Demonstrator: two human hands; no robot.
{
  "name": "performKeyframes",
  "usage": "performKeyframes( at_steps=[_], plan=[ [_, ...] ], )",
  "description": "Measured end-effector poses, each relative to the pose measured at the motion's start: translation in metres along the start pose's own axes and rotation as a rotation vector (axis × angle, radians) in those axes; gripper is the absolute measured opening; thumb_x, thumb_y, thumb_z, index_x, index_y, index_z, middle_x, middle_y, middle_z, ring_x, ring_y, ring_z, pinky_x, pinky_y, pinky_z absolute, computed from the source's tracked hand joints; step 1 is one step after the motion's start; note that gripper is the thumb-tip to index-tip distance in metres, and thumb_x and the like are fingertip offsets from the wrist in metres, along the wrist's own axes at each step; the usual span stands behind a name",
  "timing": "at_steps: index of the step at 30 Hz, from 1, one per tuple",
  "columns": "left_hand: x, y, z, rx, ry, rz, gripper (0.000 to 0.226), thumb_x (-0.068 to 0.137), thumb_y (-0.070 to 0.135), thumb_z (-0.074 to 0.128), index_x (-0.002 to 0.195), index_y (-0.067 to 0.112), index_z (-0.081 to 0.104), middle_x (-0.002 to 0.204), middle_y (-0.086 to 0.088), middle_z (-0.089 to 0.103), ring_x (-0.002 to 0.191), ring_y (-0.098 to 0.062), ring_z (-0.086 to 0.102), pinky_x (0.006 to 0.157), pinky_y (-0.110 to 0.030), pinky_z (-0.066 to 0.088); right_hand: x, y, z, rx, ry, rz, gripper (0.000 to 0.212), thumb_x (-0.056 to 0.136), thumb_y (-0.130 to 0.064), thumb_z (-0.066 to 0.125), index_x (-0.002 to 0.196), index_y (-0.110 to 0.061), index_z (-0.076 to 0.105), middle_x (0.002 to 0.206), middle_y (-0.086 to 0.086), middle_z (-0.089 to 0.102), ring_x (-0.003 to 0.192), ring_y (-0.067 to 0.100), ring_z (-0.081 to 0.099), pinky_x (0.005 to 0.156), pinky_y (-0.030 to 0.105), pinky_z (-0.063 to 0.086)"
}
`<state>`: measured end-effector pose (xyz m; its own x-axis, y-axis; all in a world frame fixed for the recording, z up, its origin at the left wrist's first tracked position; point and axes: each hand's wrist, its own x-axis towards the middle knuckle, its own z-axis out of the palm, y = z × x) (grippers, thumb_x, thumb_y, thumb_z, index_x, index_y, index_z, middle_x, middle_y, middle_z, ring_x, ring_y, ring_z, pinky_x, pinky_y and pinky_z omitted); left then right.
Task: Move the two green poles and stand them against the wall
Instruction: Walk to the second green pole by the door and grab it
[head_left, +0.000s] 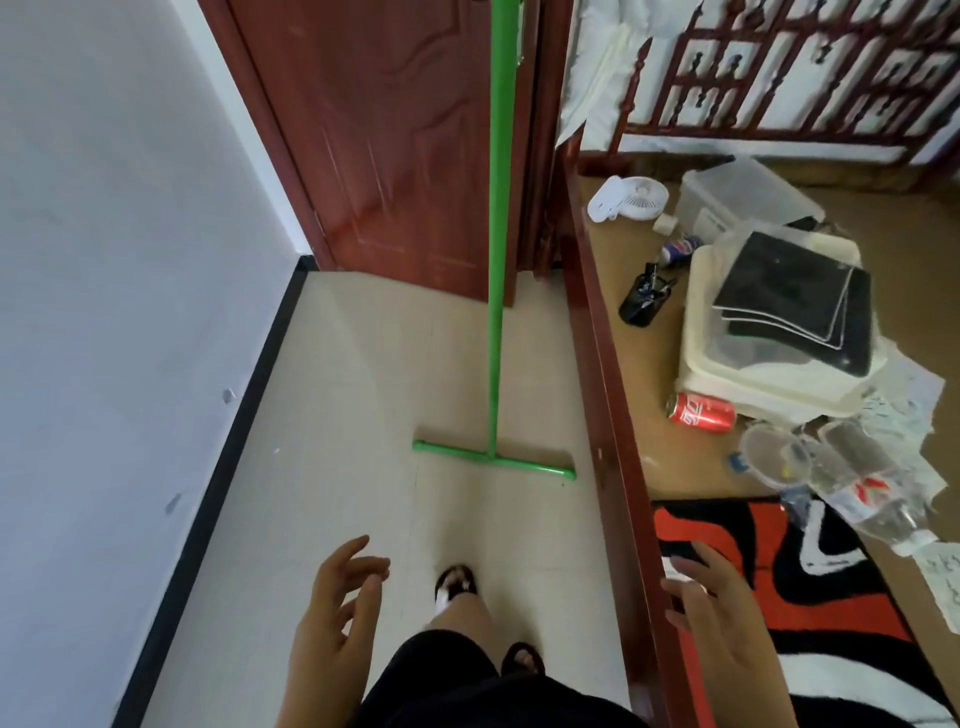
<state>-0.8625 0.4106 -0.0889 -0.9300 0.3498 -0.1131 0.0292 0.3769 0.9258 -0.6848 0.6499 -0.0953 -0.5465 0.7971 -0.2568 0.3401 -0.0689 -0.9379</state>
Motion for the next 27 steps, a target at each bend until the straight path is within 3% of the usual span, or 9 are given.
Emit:
performKeyframes(
  at_steps=[3, 6, 9, 11, 15, 17, 19, 22, 27],
  plan=[
    [0.046, 0.01, 0.018, 0.006, 0.004, -0.01, 0.029, 0.067, 0.055, 0.04, 0.095, 0.063, 0.045, 0.097, 0.023, 0.065, 0.092, -0.003, 0.062, 0.076, -0.017, 0.052, 0.048, -0.011, 0.006, 0.015, 0.011, -0.007, 0.035, 0.09, -0.011, 0.048, 0.116, -0.033, 0.047, 0.111, -0.005, 0.06, 0.098, 0.015, 0.062, 0.087, 0.042, 0.051],
    [0.104, 0.025, 0.034, 0.009, 0.02, -0.011, 0.029, 0.066, 0.056, 0.039, 0.093, 0.064, 0.045, 0.097, 0.025, 0.064, 0.092, -0.002, 0.062, 0.075, -0.021, 0.054, 0.105, -0.028, 0.02, 0.018, 0.017, -0.035, 0.032, 0.087, -0.02, 0.05, 0.117, -0.032, 0.045, 0.111, -0.002, 0.059, 0.091, 0.01, 0.063, 0.074, 0.022, 0.054],
    [0.17, 0.045, 0.045, 0.003, 0.024, 0.025, 0.029, 0.067, 0.054, 0.041, 0.095, 0.061, 0.045, 0.1, 0.022, 0.064, 0.092, -0.002, 0.062, 0.078, -0.031, 0.052, 0.165, -0.05, 0.031, -0.015, 0.036, -0.067, 0.04, 0.089, -0.003, 0.044, 0.126, -0.017, 0.042, 0.111, 0.008, 0.058, 0.094, 0.024, 0.059, 0.079, 0.036, 0.052],
    [0.211, 0.062, 0.051, 0.004, 0.029, 0.067, 0.03, 0.069, 0.052, 0.042, 0.098, 0.057, 0.046, 0.102, 0.019, 0.064, 0.092, -0.004, 0.062, 0.08, -0.031, 0.049, 0.202, -0.071, 0.039, -0.099, 0.018, -0.127, 0.039, 0.089, -0.01, 0.048, 0.122, -0.031, 0.045, 0.112, 0.0, 0.059, 0.101, 0.025, 0.059, 0.089, 0.051, 0.049],
    [0.282, 0.091, 0.067, 0.051, -0.035, 0.127, 0.026, 0.085, 0.031, 0.047, 0.103, 0.05, 0.044, 0.097, 0.017, 0.065, 0.094, -0.001, 0.06, 0.08, -0.026, 0.048, 0.261, -0.118, 0.067, -0.029, 0.02, -0.173, 0.024, 0.089, -0.014, 0.046, 0.1, -0.036, 0.048, 0.113, 0.003, 0.059, 0.102, 0.023, 0.058, 0.09, 0.045, 0.048],
    [0.309, 0.106, 0.079, 0.109, -0.079, 0.171, 0.034, 0.09, 0.019, 0.047, 0.103, 0.05, 0.041, 0.095, 0.014, 0.065, 0.096, 0.002, 0.057, 0.08, -0.02, 0.045, 0.285, -0.143, 0.081, -0.005, -0.049, -0.202, 0.022, 0.088, -0.027, 0.046, 0.108, -0.033, 0.05, 0.111, -0.005, 0.058, 0.104, 0.017, 0.059, 0.087, 0.036, 0.049],
    [0.33, 0.122, 0.093, 0.153, -0.103, 0.219, 0.037, 0.089, 0.017, 0.048, 0.105, 0.049, 0.039, 0.102, 0.012, 0.062, 0.097, 0.005, 0.056, 0.078, -0.012, 0.045, 0.31, -0.167, 0.088, -0.004, -0.129, -0.28, 0.04, 0.082, -0.04, 0.046, 0.122, -0.032, 0.046, 0.116, -0.009, 0.058, 0.105, 0.007, 0.058, 0.087, 0.027, 0.049],
    [0.35, 0.141, 0.118, 0.194, -0.193, 0.228, 0.035, 0.087, 0.027, 0.05, 0.118, 0.04, 0.041, 0.111, 0.013, 0.058, 0.101, 0.005, 0.055, 0.081, -0.006, 0.042, 0.34, -0.208, 0.107, -0.033, -0.329, -0.377, 0.033, 0.087, -0.034, 0.051, 0.119, -0.04, 0.045, 0.118, -0.013, 0.054, 0.104, -0.006, 0.054, 0.082, 0.01, 0.046],
    [0.371, 0.154, 0.148, 0.275, -0.243, 0.188, 0.04, 0.088, 0.035, 0.049, 0.126, 0.026, 0.044, 0.128, 0.007, 0.056, 0.114, -0.007, 0.053, 0.102, -0.029, 0.044, 0.371, -0.26, 0.148, -0.253, -0.727, -0.572, 0.037, 0.086, -0.03, 0.055, 0.118, -0.046, 0.044, 0.119, -0.023, 0.053, 0.112, -0.004, 0.05, 0.093, 0.019, 0.044]
  ],
)
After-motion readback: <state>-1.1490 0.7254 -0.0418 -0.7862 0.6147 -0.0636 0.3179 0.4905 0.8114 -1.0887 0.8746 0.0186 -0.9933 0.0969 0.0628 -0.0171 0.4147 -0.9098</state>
